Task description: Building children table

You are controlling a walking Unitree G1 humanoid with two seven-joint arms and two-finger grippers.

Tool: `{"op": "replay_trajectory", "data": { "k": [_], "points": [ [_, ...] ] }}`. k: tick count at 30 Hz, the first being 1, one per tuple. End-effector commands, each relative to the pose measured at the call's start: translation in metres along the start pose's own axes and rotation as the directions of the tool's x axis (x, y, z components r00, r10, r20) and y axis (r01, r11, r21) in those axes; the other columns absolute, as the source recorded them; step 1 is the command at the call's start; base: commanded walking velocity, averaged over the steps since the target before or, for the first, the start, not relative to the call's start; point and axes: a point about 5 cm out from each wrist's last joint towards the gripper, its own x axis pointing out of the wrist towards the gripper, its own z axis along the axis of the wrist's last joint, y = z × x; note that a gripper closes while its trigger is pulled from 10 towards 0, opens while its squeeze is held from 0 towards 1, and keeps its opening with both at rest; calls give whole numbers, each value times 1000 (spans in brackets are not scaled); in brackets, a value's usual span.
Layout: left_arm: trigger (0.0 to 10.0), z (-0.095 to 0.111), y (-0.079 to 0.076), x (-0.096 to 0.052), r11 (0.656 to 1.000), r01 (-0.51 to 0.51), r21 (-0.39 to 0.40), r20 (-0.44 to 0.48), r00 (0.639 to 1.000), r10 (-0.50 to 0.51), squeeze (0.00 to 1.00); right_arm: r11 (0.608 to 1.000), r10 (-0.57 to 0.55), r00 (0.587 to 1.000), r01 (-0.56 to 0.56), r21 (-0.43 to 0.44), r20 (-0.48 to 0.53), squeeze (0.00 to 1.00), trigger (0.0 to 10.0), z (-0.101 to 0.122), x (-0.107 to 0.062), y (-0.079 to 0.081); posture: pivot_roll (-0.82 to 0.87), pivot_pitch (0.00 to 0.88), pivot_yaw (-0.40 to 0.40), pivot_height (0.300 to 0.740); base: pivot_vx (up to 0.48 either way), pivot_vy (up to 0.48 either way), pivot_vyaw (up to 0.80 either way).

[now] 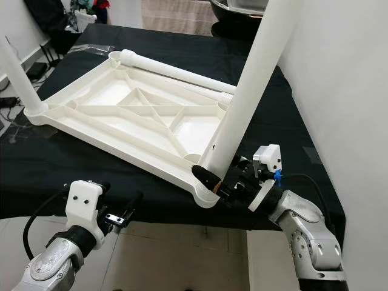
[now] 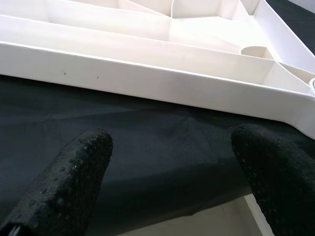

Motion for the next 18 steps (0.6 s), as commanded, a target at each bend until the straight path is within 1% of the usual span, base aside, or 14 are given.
{"op": "replay_trajectory", "data": {
  "k": [1, 8, 18],
  "points": [
    [10000, -4, -1, -1, 1000, 0, 2, -15, 1000, 0, 0, 1000, 19, 1000, -19, -4, -2, 0, 10000, -1, 2, 6, 82, 179, -95, 740, 0, 0, 0],
    [10000, -4, -2, -1, 1000, 2, 1, -17, 1000, -2, 0, 999, 31, 1000, -31, 5, -2, 0, 10000, -3, 9, 12, 82, 179, -95, 740, 0, 0, 0],
    [10000, -5, -1, -1, 1000, 3, 2, -21, 1000, -2, 0, 1000, -21, 1000, 21, -4, -13, 0, 10000, -3, 16, 7, 81, 178, -97, 740, 0, 0, 0]
  ]
}}
